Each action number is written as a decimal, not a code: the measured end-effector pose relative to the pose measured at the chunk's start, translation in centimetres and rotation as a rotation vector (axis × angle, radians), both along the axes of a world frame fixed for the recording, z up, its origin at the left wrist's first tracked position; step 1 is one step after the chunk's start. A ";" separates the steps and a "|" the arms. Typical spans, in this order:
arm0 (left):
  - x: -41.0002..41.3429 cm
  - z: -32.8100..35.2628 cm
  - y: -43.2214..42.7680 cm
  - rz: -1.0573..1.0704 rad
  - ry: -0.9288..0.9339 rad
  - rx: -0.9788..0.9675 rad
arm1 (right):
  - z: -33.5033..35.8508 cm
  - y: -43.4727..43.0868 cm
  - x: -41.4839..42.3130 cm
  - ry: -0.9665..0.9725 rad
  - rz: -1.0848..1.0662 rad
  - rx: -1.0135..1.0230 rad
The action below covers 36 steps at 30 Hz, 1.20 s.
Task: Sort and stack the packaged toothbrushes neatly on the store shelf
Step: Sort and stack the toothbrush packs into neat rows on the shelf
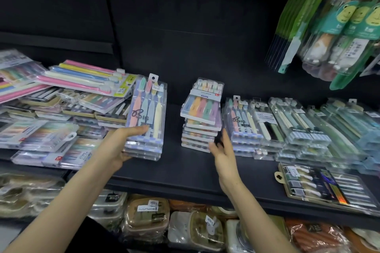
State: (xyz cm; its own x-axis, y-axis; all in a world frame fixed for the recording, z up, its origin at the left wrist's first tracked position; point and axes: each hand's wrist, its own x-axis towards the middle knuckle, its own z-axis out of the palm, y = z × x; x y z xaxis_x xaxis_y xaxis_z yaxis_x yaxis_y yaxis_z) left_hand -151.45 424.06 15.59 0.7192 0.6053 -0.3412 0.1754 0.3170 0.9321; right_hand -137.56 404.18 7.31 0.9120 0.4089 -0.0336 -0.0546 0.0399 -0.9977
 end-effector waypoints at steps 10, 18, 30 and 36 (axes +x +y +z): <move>-1.2 1.5 1.8 0.015 -0.043 0.031 | 2.3 4.4 5.2 0.260 0.055 0.379; 0.3 4.0 2.4 -0.006 -0.096 0.052 | 1.8 7.1 6.8 0.108 0.233 0.321; -2.7 5.9 3.9 0.079 -0.075 0.113 | 3.0 10.8 3.7 0.009 0.302 0.271; -2.4 8.1 -0.1 -0.111 -0.122 0.085 | 5.5 4.2 1.4 -0.166 0.075 0.163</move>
